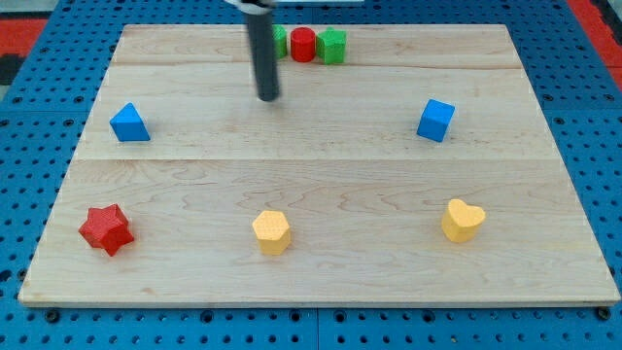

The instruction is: Place the blue cube at the bottom right side of the green star

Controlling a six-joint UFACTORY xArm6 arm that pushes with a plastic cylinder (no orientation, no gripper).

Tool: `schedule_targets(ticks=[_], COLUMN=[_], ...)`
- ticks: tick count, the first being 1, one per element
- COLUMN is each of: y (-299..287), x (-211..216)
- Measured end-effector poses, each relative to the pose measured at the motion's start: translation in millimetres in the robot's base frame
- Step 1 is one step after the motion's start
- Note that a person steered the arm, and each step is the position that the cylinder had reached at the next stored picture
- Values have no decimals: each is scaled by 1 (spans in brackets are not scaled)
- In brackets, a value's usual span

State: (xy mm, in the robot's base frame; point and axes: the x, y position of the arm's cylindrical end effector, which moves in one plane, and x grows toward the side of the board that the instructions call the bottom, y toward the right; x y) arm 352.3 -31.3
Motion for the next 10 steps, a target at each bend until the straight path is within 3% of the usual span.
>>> schedule_targets(ticks=[2,3,4,6,8,10], y=[89,162,219,175,224,171], x=[79,105,93,55,51,3])
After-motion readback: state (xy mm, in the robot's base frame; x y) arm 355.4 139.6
